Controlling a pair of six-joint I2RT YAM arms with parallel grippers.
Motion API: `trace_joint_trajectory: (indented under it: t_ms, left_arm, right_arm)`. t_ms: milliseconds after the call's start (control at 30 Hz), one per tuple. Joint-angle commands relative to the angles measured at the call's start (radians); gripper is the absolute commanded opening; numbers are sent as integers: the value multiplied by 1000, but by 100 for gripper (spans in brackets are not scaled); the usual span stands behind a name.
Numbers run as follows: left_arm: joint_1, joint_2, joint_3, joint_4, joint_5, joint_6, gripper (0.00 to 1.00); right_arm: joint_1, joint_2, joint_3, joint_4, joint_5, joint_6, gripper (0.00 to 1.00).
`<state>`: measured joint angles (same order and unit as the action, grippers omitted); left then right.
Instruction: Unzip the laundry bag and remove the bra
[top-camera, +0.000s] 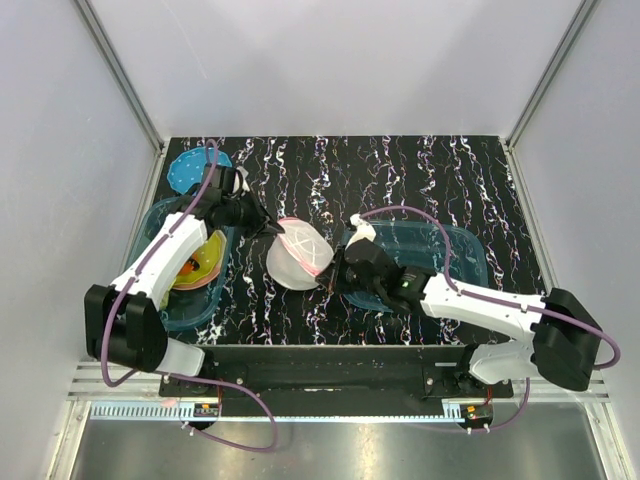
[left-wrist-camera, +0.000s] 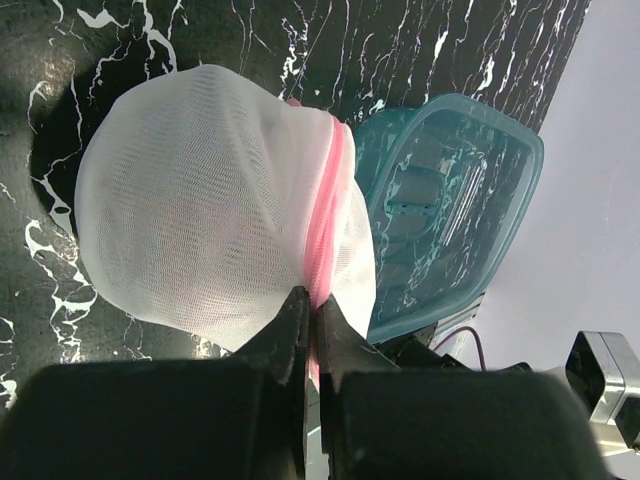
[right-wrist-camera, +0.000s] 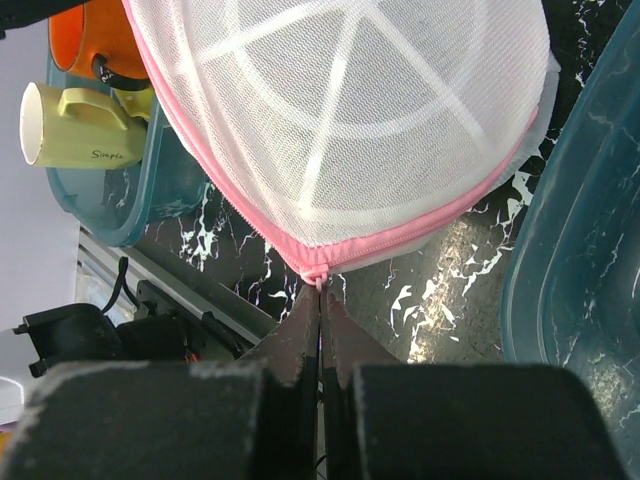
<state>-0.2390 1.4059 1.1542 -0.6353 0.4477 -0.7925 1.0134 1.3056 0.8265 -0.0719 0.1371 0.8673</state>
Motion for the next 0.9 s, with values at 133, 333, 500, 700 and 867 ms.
trace_joint_trajectory:
  t_ms: [133,333,500,700,867]
  left_arm:
    - [35,15,116,85,-20,88,0]
    - [29,-117,116,-3,-52,159,89]
    - [30,-261,44,-81,-135,174,98]
    - [29,-344,-89,-89,-120,145,98]
    - [6,-423,-252,-18,-57,8,99]
  right_arm:
    - [7,55,59,-57,-31,-34,0]
    - [7,66,66,-45,-33,-31,0]
    - [5,86,68,-34,-48,-33,0]
    - [5,90,74,-35,-57,-36,0]
    - [5,90,85,-29,-59,-33,0]
